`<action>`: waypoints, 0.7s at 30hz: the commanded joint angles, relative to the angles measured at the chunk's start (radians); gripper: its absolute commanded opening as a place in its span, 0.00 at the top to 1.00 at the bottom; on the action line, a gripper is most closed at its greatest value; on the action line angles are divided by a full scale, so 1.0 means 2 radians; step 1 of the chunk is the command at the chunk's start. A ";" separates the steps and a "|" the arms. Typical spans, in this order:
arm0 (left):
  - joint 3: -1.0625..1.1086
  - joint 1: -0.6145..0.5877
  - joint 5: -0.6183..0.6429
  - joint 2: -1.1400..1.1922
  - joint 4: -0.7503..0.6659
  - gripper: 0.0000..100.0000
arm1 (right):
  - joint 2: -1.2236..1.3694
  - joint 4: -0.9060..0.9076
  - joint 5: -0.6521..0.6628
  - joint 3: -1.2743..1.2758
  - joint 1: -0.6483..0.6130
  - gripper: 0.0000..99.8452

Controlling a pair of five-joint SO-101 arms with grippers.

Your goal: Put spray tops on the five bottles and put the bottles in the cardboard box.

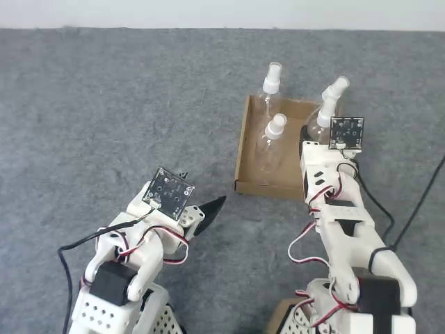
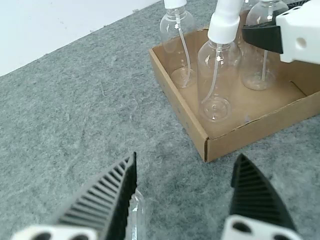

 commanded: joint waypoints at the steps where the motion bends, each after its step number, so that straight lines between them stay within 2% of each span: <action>1: -0.002 0.001 -0.003 0.002 -0.013 0.72 | -0.002 -0.013 -0.005 -0.007 0.001 0.99; 4: -0.002 0.001 -0.003 0.002 -0.013 0.72 | -0.002 -0.012 -0.005 -0.005 0.001 0.97; 12: -0.002 0.001 -0.003 0.002 -0.013 0.72 | -0.007 0.030 -0.005 -0.008 -0.011 0.80; 21: -0.002 0.001 -0.003 0.002 -0.013 0.72 | -0.008 0.028 -0.005 -0.008 -0.013 0.78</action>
